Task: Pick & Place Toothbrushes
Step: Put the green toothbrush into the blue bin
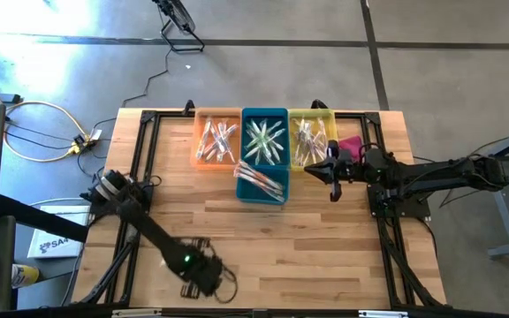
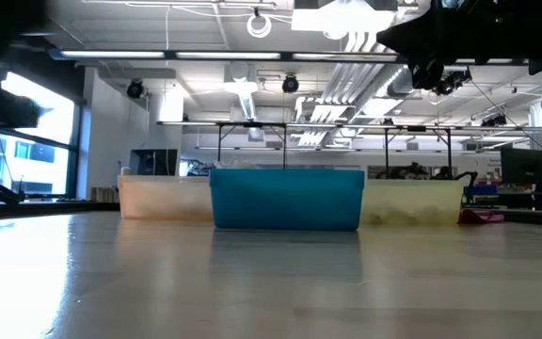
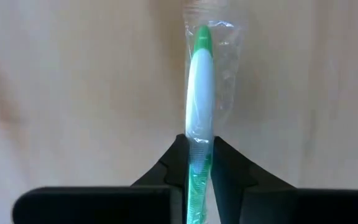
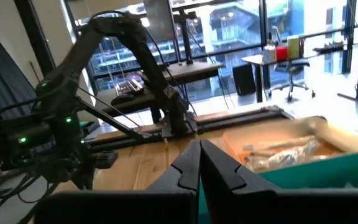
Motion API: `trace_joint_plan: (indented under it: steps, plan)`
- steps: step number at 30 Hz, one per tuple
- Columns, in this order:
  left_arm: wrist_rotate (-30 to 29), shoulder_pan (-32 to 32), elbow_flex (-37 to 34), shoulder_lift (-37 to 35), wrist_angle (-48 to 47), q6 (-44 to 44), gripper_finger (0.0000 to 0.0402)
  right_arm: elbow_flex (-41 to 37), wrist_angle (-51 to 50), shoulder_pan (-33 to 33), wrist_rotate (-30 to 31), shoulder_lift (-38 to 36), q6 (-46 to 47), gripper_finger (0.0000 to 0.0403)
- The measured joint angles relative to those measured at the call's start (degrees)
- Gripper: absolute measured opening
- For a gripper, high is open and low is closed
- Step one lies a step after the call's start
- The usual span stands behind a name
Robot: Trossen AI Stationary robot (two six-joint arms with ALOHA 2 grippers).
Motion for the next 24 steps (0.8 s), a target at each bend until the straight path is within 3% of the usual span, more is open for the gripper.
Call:
trace_joint_plan:
  steps: [7,17,24]
  plan:
    - [-0.86,8.98,0.22,-4.4,-6.57,9.99,0.0035,0.0,2.5,0.02,-3.52,0.0,-2.35,0.0003]
    - [0.25,24.06,0.28,-12.43,-6.26,22.32,0.0035,0.0,2.94,0.0,-4.68,-2.56,-5.19,0.0003]
    - [0.16,37.81,0.33,-19.96,-2.87,29.82,0.0035,0.0,2.38,0.0,-9.54,-8.25,-8.14,0.0003]
